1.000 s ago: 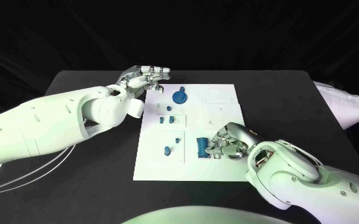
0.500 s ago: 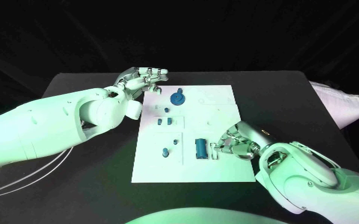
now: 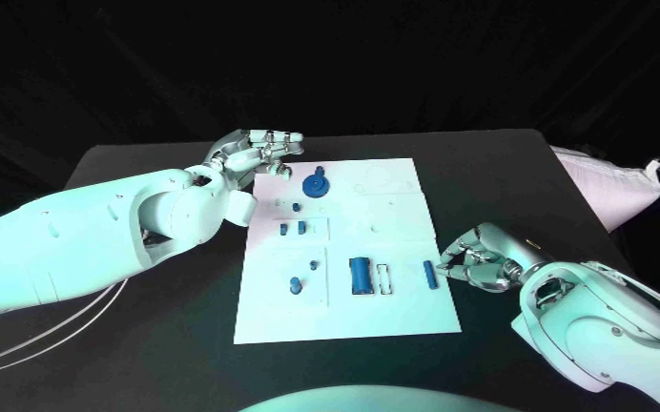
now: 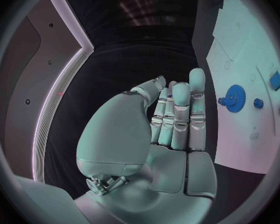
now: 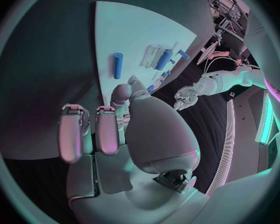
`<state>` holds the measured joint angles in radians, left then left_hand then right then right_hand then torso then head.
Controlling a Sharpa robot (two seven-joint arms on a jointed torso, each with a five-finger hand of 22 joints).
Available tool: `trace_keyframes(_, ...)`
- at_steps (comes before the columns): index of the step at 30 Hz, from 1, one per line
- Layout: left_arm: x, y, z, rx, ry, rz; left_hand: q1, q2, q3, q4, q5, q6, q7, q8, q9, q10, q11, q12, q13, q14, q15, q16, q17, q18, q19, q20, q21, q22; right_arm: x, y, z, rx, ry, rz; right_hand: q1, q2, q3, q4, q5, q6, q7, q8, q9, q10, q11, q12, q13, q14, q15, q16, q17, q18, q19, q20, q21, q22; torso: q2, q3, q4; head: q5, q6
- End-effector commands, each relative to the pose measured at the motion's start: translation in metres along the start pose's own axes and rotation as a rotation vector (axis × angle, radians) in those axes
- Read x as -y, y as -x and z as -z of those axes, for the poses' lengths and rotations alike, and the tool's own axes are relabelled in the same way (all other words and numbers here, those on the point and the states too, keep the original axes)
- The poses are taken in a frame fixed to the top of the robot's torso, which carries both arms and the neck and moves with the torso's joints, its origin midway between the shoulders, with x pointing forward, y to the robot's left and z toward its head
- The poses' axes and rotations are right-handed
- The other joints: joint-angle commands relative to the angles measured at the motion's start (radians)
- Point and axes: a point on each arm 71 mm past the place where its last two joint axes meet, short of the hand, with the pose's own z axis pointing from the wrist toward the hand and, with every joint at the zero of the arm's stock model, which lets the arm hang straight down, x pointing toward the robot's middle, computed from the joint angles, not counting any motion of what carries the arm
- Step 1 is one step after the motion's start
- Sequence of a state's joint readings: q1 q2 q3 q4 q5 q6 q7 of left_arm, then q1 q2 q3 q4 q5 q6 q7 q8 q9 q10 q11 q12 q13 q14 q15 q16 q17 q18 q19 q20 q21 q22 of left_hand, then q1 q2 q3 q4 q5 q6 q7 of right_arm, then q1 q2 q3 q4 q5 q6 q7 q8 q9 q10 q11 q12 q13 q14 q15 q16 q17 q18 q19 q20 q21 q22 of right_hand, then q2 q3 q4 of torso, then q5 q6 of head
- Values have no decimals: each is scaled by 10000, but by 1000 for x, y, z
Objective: Assemble the parts on the task board
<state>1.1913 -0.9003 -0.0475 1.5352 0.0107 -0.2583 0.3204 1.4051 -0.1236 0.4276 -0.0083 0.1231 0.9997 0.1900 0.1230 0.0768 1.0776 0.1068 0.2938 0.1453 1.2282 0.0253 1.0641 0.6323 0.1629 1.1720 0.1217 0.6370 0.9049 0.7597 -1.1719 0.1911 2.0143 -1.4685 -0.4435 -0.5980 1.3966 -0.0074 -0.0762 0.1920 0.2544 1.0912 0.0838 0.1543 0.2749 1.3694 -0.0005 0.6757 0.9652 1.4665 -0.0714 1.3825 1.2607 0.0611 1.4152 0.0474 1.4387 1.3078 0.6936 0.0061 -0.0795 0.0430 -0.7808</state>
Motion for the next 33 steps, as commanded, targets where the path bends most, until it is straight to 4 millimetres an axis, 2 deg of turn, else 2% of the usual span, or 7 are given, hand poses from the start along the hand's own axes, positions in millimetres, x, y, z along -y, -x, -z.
trace_keyframes(1,0,-4,1,-221,-68,122,-3,25,-57,-29,12,-69,-20,66,-13,-60,22,38,16,-71,-23,-5,-12,206,-4,13,-62,-12,3,-1,-1,-216,3,967,-162,-147,-59,172,-143,116,4,-42,-34,-50,21,-209,-110,461,76,-127,-133,-25,-122,21,-116,271,-18,23,-50,-69,-3)
trace_keyframes(6,-1,-7,2,-304,-30,160,-3,25,-57,-29,12,-69,-20,66,-13,-60,22,38,16,-71,-23,-5,-12,206,-4,13,-62,-12,6,-3,-4,-358,-189,1322,-312,-192,-135,349,-280,227,-15,-54,-68,-69,13,-414,-226,433,72,-223,-246,-1,-189,28,-187,176,4,11,-29,-90,-24)
trace_keyframes(15,-3,-7,2,-320,92,169,5,27,-61,-34,12,-71,-18,70,-13,-65,23,47,18,-75,-24,-5,-20,207,-1,12,-66,-16,-2,-13,-9,-508,-116,1342,-444,-230,-197,556,-230,281,-20,-95,-110,-96,12,-638,-348,417,69,-306,-342,17,-239,26,-248,99,8,4,-9,-83,-70)
trace_keyframes(22,-3,-7,2,-341,160,176,5,27,-61,-34,12,-71,-18,70,-13,-65,23,47,18,-75,-24,-5,-20,207,-1,12,-66,-16,-6,-17,-12,-597,-65,1495,-563,-274,-255,757,-187,320,-22,-127,-141,-74,15,-680,-353,423,71,-324,-344,18,-239,27,-265,89,-3,9,-35,-37,-107)
trace_keyframes(33,-3,-7,2,-364,152,184,4,20,-71,-36,10,-81,-14,70,-15,-78,27,50,17,-78,-22,-5,-26,206,1,12,-71,-19,-9,-24,-17,-503,-5,2398,-403,-246,-189,769,-184,384,-53,-131,-153,-65,-12,-719,-357,429,54,-334,-343,20,-238,19,-275,84,-4,12,-5,11,-140)
